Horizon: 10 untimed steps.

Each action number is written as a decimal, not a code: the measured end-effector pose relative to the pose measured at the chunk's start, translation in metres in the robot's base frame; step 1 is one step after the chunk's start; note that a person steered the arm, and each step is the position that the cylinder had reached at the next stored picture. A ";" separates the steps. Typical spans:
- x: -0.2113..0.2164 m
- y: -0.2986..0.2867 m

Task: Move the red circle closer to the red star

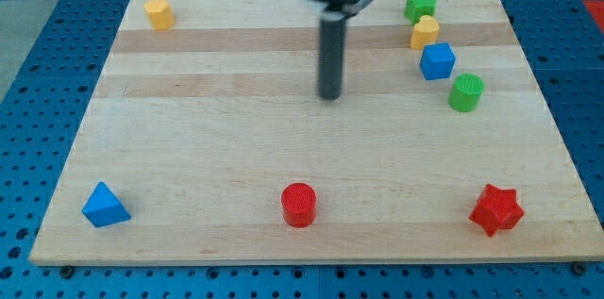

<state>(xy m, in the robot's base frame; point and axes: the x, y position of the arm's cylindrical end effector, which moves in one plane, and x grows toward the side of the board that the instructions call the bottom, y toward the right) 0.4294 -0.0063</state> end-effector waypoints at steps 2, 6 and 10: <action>0.100 -0.052; 0.159 -0.070; 0.140 -0.018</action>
<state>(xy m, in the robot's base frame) 0.5691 -0.0240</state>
